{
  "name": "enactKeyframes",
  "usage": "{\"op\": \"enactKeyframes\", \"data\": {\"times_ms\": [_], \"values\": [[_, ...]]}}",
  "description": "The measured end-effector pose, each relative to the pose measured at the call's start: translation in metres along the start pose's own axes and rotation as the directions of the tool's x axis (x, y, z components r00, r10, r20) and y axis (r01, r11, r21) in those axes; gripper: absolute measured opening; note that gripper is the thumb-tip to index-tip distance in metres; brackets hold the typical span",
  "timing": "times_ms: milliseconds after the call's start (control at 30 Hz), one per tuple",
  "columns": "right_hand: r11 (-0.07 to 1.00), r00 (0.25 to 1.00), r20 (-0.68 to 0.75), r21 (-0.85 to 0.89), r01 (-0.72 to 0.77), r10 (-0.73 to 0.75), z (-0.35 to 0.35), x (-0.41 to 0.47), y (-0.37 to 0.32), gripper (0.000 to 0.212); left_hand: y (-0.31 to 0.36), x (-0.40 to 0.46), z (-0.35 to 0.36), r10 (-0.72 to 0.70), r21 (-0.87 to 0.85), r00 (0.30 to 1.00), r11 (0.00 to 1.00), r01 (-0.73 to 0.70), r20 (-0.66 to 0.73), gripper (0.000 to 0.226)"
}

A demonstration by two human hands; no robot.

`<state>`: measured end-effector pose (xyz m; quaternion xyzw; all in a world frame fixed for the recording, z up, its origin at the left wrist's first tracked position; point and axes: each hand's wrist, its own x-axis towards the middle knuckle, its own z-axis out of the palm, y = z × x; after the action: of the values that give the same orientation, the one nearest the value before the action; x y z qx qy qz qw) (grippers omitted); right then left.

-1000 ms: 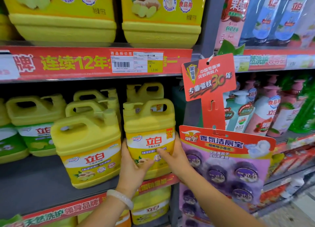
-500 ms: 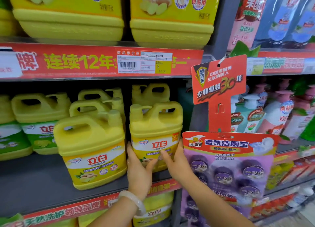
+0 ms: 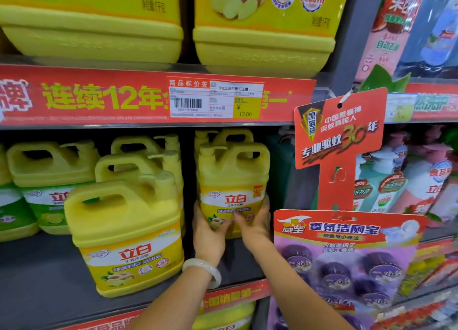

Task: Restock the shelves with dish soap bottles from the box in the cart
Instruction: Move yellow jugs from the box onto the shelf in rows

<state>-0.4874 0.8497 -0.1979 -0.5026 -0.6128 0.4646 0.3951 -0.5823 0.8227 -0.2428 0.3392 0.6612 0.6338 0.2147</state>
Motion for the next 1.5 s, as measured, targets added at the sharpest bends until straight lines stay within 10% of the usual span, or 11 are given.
{"op": "enactKeyframes", "data": {"times_ms": [800,1500], "values": [[0.969,0.979,0.15,-0.226,-0.099,0.135,0.0,-0.014,-0.001,0.087,0.0,-0.012,-0.004,-0.069,0.185,0.997,0.98,0.074,-0.035,0.079],[0.69,0.774,0.627,-0.521,0.503,-0.091,0.037,-0.169,0.029,0.062,-0.019,-0.183,-0.154,-0.001,0.722,0.977,0.674,-0.159,0.215,0.06]]}}
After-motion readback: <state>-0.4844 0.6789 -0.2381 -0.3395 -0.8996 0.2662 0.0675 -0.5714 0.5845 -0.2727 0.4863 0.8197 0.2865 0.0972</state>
